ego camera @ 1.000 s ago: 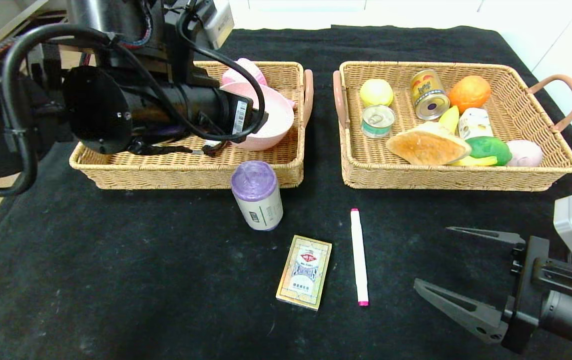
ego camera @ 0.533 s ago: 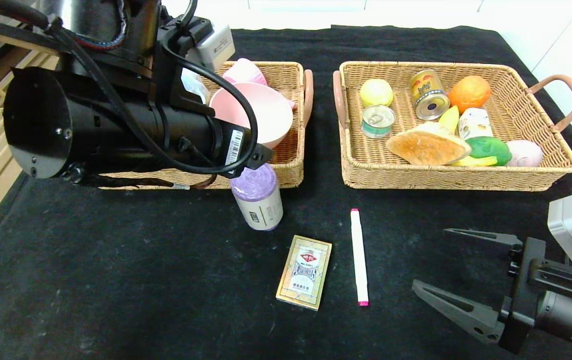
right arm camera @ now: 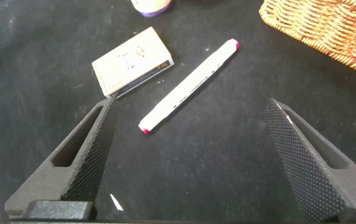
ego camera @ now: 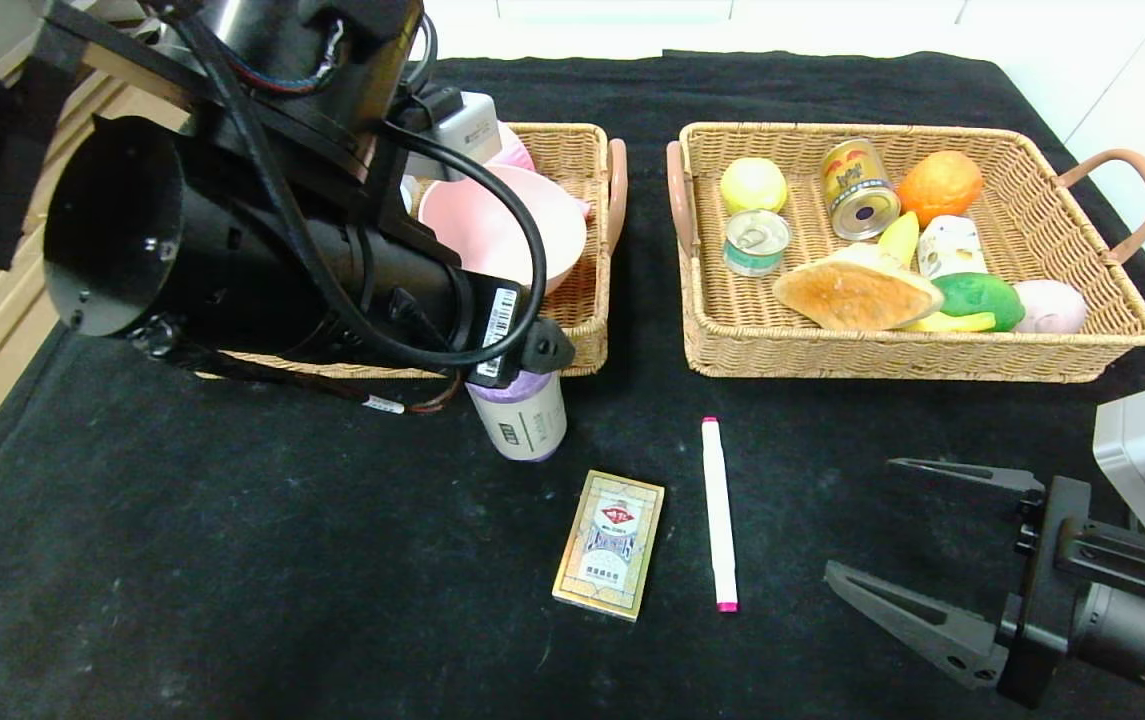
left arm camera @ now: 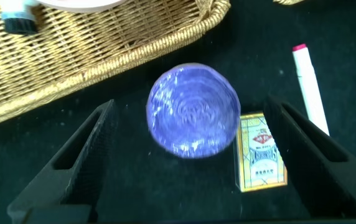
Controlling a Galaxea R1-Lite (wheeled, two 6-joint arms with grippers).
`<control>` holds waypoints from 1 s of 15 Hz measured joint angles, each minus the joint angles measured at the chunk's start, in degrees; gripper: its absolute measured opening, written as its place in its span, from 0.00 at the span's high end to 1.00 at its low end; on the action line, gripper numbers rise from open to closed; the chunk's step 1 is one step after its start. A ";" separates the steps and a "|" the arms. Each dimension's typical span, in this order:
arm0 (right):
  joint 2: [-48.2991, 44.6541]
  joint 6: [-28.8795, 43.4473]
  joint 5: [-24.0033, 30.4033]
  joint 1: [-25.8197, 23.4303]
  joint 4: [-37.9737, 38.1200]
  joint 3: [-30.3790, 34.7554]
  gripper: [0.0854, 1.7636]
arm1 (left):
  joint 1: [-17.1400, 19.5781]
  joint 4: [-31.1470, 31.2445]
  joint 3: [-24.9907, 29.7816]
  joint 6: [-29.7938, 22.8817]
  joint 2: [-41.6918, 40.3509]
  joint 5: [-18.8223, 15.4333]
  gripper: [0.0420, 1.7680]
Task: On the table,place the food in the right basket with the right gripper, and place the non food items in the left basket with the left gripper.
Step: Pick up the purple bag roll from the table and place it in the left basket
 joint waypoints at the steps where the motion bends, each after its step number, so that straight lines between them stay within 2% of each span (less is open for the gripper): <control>1: 0.00 0.00 0.00 0.00 0.02 0.00 0.03 | 0.00 0.00 -0.27 -0.11 0.76 -0.06 0.04; 9: 0.09 0.00 0.00 0.00 0.02 0.07 0.03 | 0.28 -0.01 -0.11 -3.41 3.86 -0.30 0.04; 15: 1.51 -0.44 -0.02 -0.63 -0.28 -0.09 0.03 | 1.85 -0.41 0.23 -4.19 5.61 -0.30 0.03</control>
